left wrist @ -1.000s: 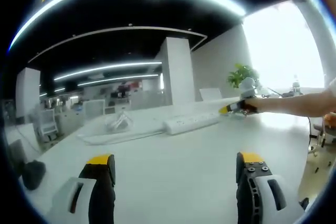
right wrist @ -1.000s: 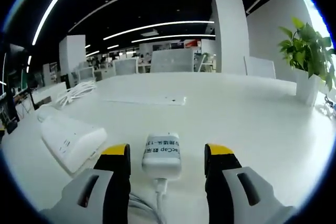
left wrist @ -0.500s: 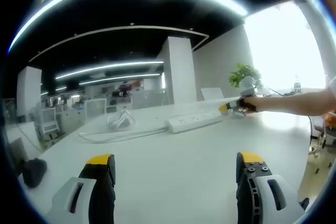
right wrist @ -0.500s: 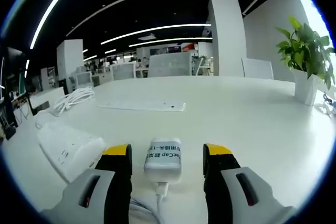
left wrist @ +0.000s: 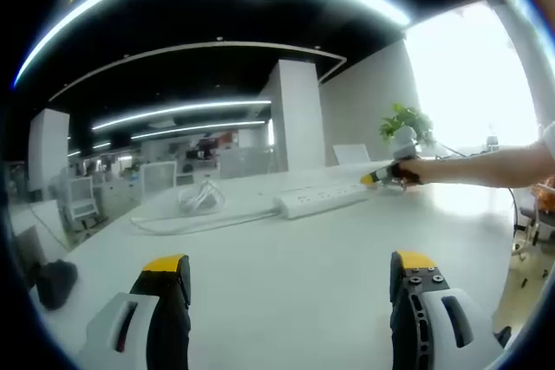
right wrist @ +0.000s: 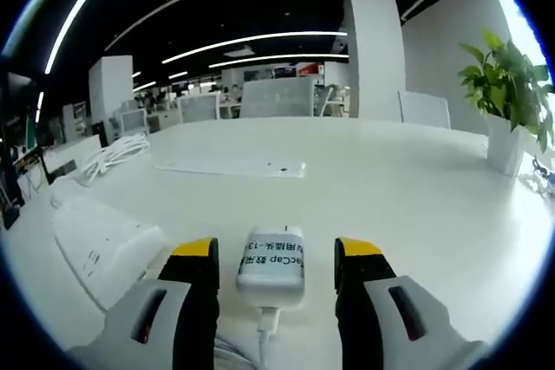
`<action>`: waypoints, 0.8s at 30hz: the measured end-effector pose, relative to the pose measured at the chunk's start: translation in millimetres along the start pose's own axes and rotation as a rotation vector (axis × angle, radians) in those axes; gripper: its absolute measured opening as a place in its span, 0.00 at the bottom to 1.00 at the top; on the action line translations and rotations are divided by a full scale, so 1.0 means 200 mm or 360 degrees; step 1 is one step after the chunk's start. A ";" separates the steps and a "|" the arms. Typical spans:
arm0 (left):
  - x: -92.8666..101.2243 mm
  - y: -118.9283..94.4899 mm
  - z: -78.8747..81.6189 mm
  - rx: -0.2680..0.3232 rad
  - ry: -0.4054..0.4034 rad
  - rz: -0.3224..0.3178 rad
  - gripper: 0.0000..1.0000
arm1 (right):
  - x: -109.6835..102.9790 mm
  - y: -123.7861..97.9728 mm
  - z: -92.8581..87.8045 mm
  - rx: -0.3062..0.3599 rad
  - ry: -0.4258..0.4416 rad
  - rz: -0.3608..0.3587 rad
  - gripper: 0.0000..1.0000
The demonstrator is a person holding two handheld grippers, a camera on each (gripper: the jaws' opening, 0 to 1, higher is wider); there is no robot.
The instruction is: Straighten the power strip on the desk, plug the charger into it
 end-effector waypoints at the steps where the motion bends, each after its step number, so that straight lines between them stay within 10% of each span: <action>1: 0.00 0.00 0.00 -0.0001 -0.0001 0.0001 0.98 | 0.00 0.00 0.00 -0.0002 -0.0004 0.0001 0.46; 9: -0.01 0.00 0.00 -0.0004 -0.0003 0.0005 0.98 | -0.01 0.02 -0.02 -0.0013 -0.0045 0.0013 0.30; 24: 0.00 0.01 -0.01 -0.0001 -0.0010 -0.0001 0.98 | -0.02 0.03 -0.02 0.0018 -0.0202 0.0109 0.29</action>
Point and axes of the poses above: the point that each gripper's makers call its tool centre point, and the gripper's own axes: y roughly forward along the fingers, x roughly to its right, z roughly out of its top, the point moved 2 cm from there along -y, roughly backward along the fingers, and after that the axes turned 8 degrees about x, right-handed, at the moved point
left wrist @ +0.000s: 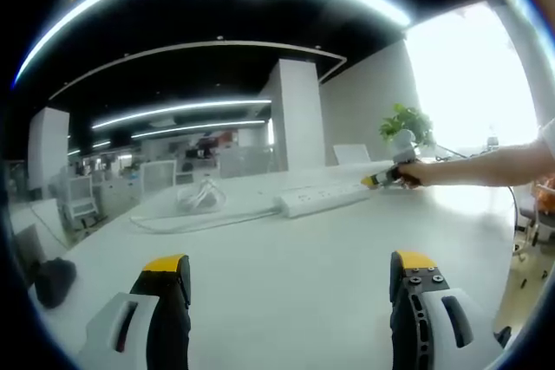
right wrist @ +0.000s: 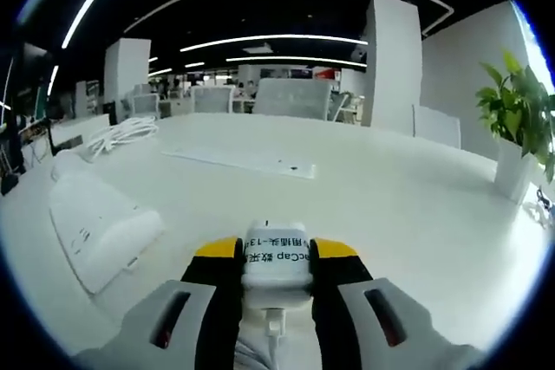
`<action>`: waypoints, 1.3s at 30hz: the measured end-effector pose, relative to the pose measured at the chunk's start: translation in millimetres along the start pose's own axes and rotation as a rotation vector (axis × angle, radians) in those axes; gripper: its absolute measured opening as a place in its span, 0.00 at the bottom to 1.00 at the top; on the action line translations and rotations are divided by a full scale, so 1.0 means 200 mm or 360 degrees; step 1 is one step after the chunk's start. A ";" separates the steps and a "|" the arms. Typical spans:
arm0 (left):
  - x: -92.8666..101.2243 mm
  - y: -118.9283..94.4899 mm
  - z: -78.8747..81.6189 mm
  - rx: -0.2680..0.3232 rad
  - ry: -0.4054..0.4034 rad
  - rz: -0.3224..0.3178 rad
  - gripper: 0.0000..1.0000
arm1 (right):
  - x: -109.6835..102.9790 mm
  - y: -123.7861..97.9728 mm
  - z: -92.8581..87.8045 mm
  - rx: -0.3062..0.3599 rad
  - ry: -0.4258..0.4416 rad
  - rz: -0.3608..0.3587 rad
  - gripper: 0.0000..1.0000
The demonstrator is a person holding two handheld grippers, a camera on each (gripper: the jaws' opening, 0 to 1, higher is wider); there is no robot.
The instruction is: Straighten the power strip on the desk, plug the charger into it
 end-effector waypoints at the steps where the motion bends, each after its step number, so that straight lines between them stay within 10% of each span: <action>1: 0.00 0.00 0.00 0.0002 -0.0001 0.0001 0.98 | 0.00 0.00 0.00 0.0005 -0.0004 0.0002 0.29; 39: 0.01 -0.05 0.02 0.0037 -0.0019 -0.0010 0.98 | -0.06 -0.14 0.04 -0.0266 0.0204 0.0142 0.27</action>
Point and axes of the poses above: the point that each gripper's makers call its tool centre point, and the gripper's own axes: y roughly forward along the fingers, x roughly to its right, z roughly out of its top, the point moved 2 cm from there along -y, roughly backward along the fingers, and after that the axes turned 8 degrees about x, right-handed, at the moved point
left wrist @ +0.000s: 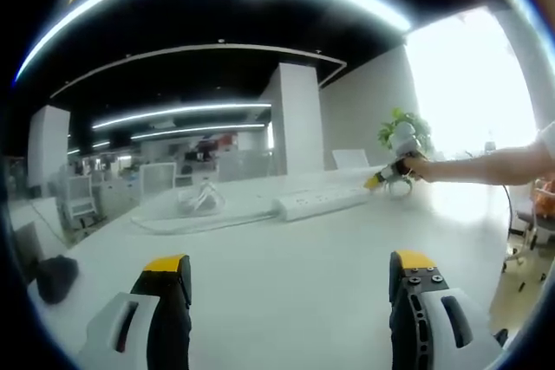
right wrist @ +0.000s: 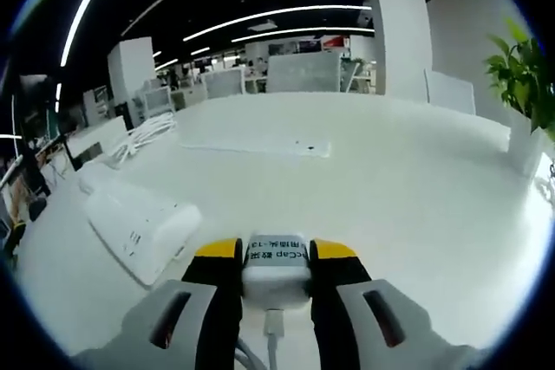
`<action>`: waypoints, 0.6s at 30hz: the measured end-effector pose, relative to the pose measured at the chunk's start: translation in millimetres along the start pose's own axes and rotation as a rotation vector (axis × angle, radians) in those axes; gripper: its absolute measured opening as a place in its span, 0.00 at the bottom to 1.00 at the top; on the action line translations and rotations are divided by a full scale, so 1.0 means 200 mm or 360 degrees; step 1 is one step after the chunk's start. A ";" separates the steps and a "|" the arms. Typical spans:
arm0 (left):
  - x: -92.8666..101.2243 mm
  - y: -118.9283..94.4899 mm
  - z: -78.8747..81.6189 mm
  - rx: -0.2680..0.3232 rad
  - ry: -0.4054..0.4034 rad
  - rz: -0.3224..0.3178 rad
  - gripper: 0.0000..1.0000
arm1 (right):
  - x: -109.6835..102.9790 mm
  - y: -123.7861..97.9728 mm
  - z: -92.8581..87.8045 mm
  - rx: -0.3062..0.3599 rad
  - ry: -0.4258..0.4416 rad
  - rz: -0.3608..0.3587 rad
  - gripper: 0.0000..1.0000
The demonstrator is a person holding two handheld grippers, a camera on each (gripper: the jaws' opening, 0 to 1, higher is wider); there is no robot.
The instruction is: Straighten the power strip on the desk, plug the charger into it
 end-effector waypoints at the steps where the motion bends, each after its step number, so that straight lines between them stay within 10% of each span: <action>1: 0.00 0.00 0.00 0.0004 -0.0001 -0.0001 0.98 | -0.01 -0.01 0.01 0.0001 -0.0004 0.0007 0.27; 18: 0.00 -0.03 0.03 0.0038 -0.0006 -0.0016 0.97 | -0.11 -0.09 0.11 -0.0197 0.0144 0.0117 0.27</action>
Point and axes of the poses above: the point that each gripper's makers call its tool centre point, and the gripper's own axes: y roughly forward along the fingers, x roughly to its right, z roughly out of its top, the point moved 2 cm from there along -y, roughly backward along the fingers, and after that the axes turned 8 degrees about x, right-handed, at the moved point
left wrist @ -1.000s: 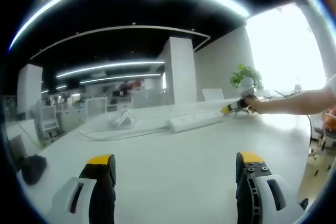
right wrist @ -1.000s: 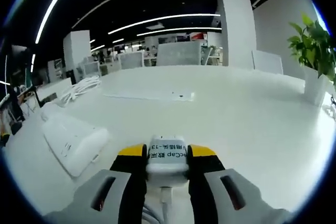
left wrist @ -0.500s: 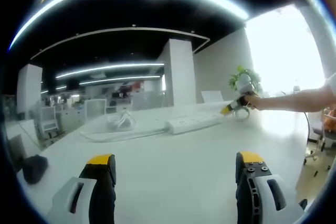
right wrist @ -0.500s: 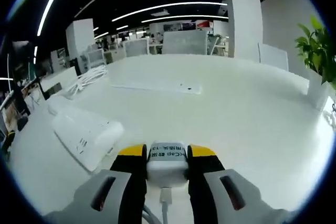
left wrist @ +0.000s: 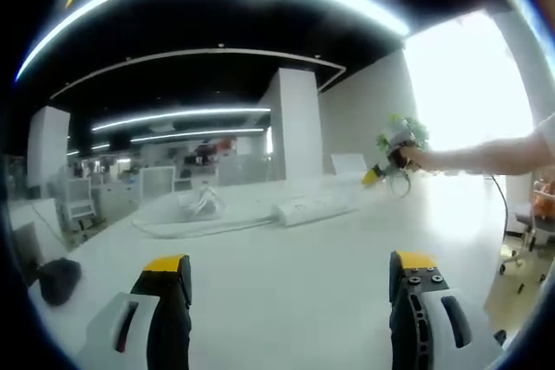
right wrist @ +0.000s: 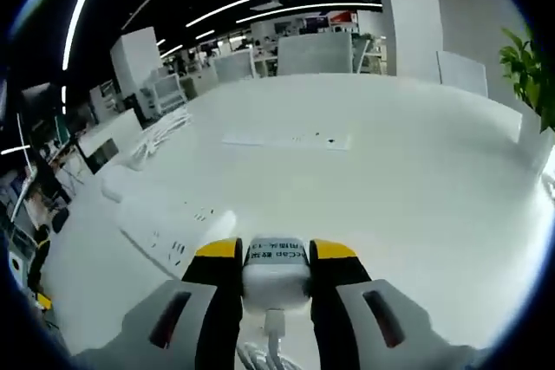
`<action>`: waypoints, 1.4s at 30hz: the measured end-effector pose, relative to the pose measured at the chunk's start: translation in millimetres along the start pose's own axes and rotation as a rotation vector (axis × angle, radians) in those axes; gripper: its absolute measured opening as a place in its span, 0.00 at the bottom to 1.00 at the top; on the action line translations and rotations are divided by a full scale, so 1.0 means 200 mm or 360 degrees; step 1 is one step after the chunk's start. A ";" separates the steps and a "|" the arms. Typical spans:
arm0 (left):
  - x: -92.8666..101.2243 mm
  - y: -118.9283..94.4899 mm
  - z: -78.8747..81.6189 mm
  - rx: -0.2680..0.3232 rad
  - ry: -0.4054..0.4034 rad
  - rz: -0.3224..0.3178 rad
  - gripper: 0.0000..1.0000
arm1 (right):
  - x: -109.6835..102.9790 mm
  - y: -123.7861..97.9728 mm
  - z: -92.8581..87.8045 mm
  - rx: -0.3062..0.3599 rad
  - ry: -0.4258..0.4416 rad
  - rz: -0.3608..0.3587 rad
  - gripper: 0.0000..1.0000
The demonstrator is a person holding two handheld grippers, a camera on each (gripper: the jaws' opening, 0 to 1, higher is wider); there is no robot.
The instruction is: Straighten the power strip on the desk, plug the charger into it
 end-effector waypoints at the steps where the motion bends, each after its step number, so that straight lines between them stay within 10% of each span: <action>1: 0.00 0.00 0.00 0.0002 0.0001 -0.0003 0.97 | 0.00 0.00 0.00 -0.0016 -0.0003 -0.0011 0.27; 42: 0.08 -0.04 0.05 0.0052 -0.0011 -0.0083 0.98 | -0.46 -0.07 -0.02 -0.0367 0.0101 -0.0176 0.27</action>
Point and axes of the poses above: the point that each gripper's makers call its tool centre point, and the gripper's own axes: y roughly forward along the fingers, x roughly to its right, z roughly out of its top, the point moved 2 cm from there along -y, roughly backward along the fingers, and after that the axes turned 8 degrees about x, right-handed, at the moved point
